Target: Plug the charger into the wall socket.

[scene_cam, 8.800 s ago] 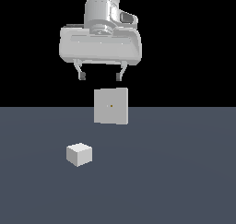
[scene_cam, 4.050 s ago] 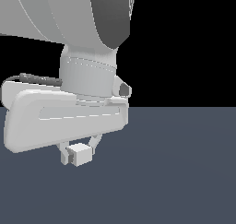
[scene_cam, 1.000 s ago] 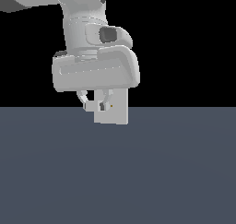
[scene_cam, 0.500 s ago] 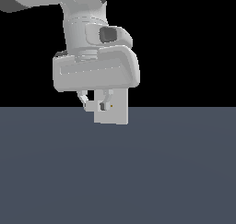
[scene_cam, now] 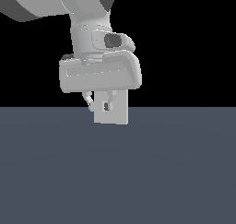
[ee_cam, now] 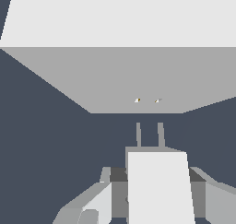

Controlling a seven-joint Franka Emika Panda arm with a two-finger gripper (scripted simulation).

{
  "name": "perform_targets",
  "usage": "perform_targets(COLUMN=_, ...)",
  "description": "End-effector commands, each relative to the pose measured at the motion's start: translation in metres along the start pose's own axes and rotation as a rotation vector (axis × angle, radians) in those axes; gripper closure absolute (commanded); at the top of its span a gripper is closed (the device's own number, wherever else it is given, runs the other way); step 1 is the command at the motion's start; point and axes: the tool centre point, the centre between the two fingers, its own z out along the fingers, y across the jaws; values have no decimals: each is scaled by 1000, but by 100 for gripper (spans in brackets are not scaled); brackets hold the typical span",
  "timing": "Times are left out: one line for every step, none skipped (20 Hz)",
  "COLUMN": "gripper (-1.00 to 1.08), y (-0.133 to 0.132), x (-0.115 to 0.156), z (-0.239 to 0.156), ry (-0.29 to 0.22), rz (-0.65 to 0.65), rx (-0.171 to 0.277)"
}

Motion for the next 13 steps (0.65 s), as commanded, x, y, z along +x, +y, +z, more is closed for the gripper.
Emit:
perform_targets(gripper=108, y=0, x=10, z=2, ry=0, rz=0, rx=0)
perform_targets(gripper=108, y=0, x=14, z=3, ry=0, rz=0, rx=0)
perform_targets(gripper=108, y=0, x=17, z=4, ry=0, rz=0, rx=0)
perform_targets(gripper=108, y=0, x=20, z=5, ry=0, rz=0, rx=0)
perform_targets(gripper=108, y=0, x=23, z=5, ry=0, rz=0, rx=0)
perform_targets(gripper=108, y=0, x=25, z=6, ry=0, rz=0, rx=0)
perform_targets(gripper=108, y=0, x=27, z=6, ry=0, rz=0, rx=0)
perform_targets(gripper=108, y=0, x=29, z=6, ry=0, rz=0, rx=0)
perform_targets(gripper=108, y=0, x=30, z=7, ry=0, rz=0, rx=0)
perform_targets(gripper=108, y=0, x=30, z=7, ry=1, rz=0, rx=0)
perform_targets(gripper=108, y=0, x=31, z=7, ry=1, rz=0, rx=0)
perform_targets(gripper=108, y=0, x=31, z=7, ry=1, rz=0, rx=0)
perform_targets(gripper=108, y=0, x=31, z=7, ry=1, rz=0, rx=0)
